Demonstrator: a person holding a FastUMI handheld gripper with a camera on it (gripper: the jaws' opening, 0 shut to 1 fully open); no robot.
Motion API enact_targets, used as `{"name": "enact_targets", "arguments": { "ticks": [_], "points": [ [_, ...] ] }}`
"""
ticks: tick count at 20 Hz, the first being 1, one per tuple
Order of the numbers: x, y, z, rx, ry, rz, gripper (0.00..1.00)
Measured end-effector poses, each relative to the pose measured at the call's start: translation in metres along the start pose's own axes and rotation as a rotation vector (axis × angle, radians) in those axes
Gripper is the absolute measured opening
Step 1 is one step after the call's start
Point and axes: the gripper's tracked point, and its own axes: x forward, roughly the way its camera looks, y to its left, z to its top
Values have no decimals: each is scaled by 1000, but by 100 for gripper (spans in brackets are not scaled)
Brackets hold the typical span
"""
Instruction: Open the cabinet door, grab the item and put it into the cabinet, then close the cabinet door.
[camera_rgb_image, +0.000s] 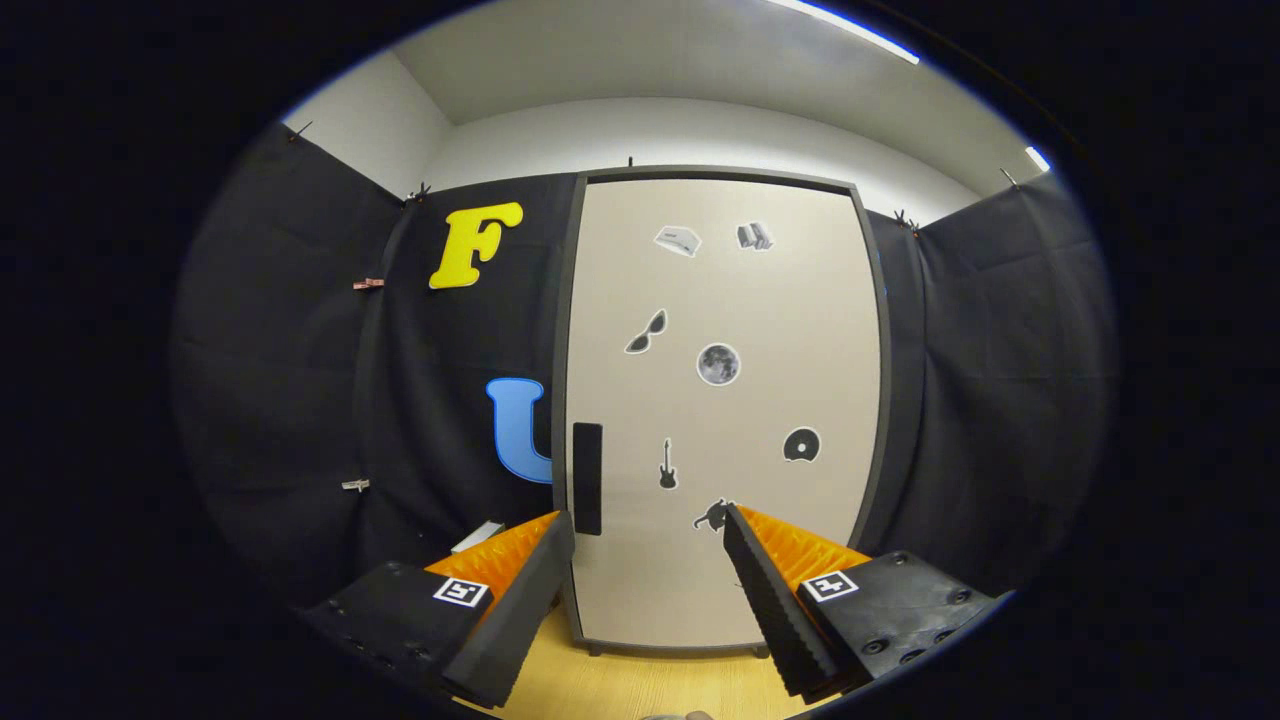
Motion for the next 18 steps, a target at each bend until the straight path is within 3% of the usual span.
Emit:
{"name": "enact_targets", "arguments": {
  "ticks": [7,18],
  "points": [
    [56,41,-18,17,24,64,97],
    [140,56,-36,19,24,17,96]
  ]
}}
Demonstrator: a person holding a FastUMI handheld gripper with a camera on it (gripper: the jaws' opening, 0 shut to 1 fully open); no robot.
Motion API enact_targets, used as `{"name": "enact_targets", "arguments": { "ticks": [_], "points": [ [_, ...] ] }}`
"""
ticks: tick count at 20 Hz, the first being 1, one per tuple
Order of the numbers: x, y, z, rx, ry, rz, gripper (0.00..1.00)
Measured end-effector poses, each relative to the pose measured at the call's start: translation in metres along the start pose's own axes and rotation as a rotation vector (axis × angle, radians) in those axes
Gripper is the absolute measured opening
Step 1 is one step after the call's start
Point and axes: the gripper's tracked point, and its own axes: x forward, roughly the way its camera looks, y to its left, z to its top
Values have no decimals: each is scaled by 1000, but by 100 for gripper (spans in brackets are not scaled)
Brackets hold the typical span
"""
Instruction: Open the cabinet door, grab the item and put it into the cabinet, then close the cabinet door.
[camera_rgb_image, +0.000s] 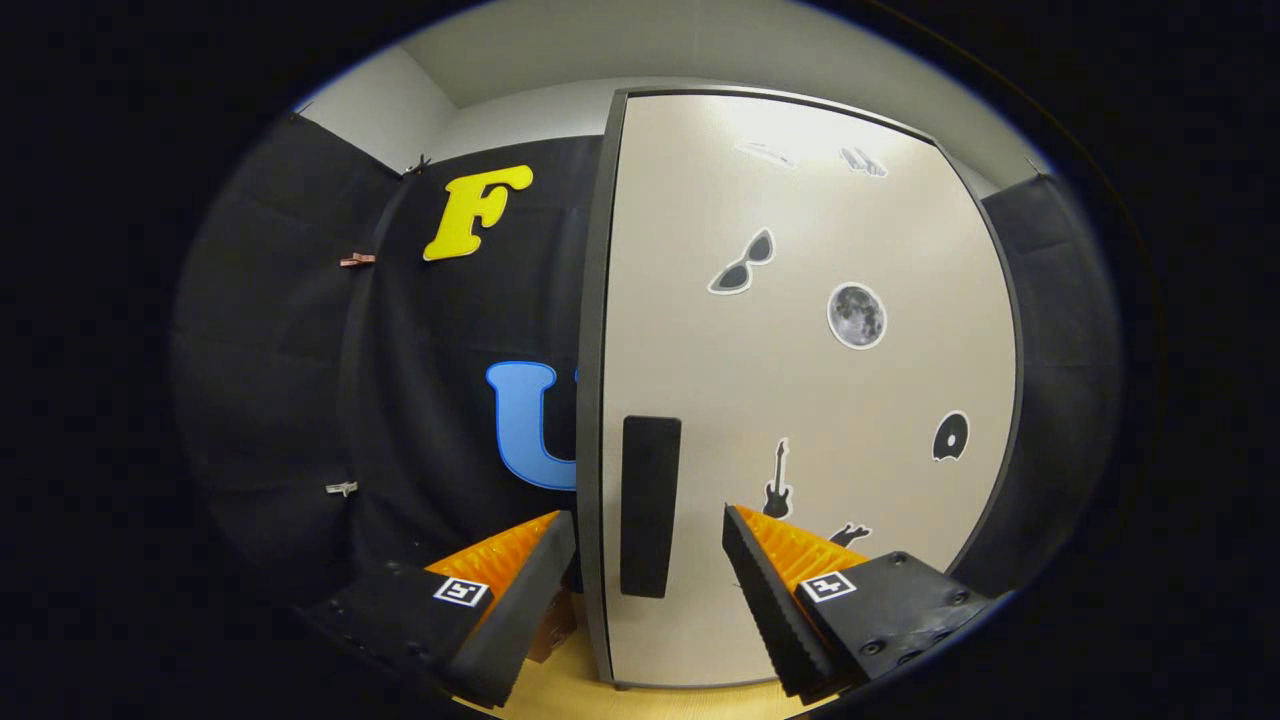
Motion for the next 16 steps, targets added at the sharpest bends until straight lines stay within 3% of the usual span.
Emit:
{"name": "enact_targets", "arguments": {
  "ticks": [5,6,8,9,11,16],
  "points": [
    [19,-1,-5,10,2,-27,86],
    [23,-5,-3,9,-2,-43,80],
    [27,-9,-1,10,-10,-66,57],
    [29,-8,0,17,-13,-66,57],
    [30,-3,2,43,-4,-51,37],
    [31,-4,-1,16,13,-85,32]
  ]
}}
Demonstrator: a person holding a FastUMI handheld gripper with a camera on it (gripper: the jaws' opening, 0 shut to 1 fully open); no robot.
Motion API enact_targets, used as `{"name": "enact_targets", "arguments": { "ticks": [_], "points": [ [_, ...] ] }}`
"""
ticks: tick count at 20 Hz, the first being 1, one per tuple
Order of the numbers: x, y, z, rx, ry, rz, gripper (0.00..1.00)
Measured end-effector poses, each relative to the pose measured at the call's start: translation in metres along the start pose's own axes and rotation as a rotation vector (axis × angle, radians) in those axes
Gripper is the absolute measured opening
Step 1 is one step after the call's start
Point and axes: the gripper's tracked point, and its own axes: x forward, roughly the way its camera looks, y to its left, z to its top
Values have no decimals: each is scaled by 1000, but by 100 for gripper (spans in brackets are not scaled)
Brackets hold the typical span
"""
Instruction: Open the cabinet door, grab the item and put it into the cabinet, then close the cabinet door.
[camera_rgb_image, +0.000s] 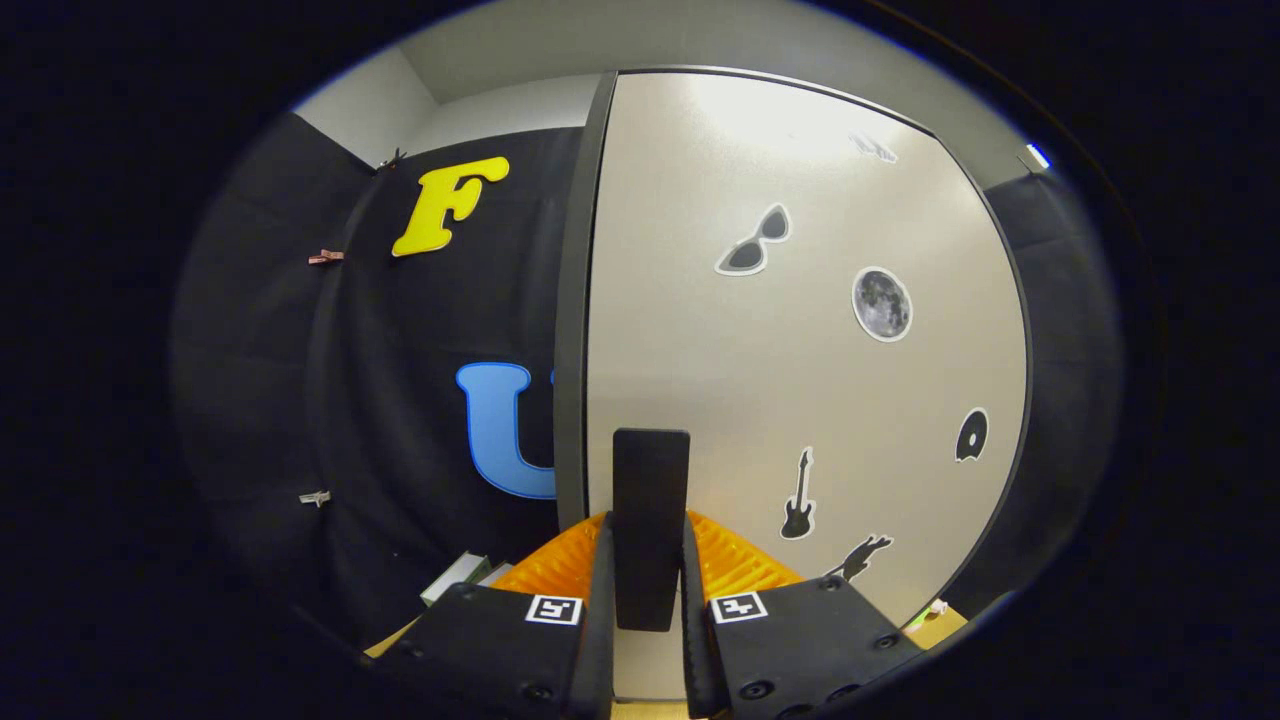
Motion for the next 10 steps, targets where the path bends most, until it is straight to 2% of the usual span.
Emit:
{"name": "enact_targets", "arguments": {
  "ticks": [1,9,10],
  "points": [
    [0,1,-1,-3,10,2,25],
    [-13,1,4,5,36,25,25],
    [-14,1,1,17,36,30,11]
  ]
}}
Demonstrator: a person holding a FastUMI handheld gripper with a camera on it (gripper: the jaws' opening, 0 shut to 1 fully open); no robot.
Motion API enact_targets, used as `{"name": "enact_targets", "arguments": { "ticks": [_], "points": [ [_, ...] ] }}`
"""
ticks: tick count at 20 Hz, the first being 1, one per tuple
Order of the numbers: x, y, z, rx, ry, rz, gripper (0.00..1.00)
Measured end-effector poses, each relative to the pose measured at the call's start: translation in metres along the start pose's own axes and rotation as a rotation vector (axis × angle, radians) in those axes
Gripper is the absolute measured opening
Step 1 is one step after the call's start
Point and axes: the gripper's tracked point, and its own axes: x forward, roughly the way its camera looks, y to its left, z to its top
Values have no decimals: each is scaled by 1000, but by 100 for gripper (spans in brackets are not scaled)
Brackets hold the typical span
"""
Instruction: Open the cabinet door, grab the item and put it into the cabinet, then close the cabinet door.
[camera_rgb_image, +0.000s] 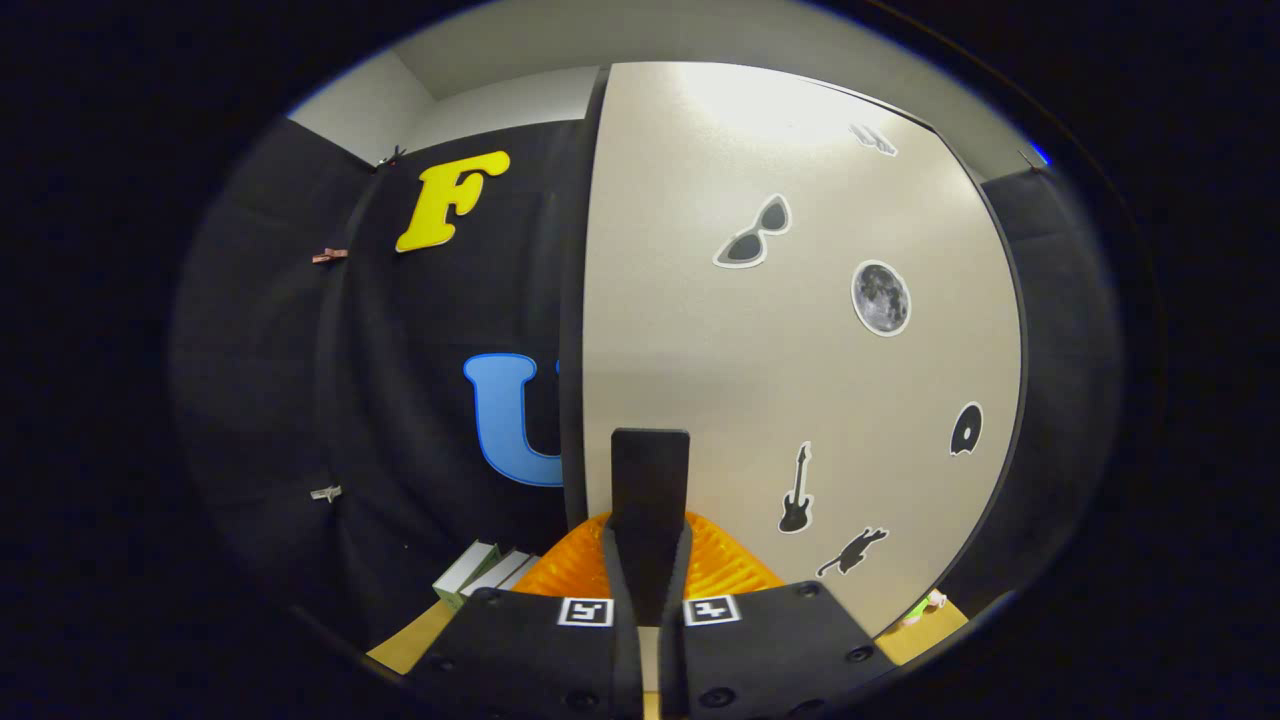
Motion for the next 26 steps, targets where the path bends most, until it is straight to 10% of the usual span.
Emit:
{"name": "enact_targets", "arguments": {
  "ticks": [26],
  "points": [
    [-199,-89,6,-6,45,334,10]
  ]
}}
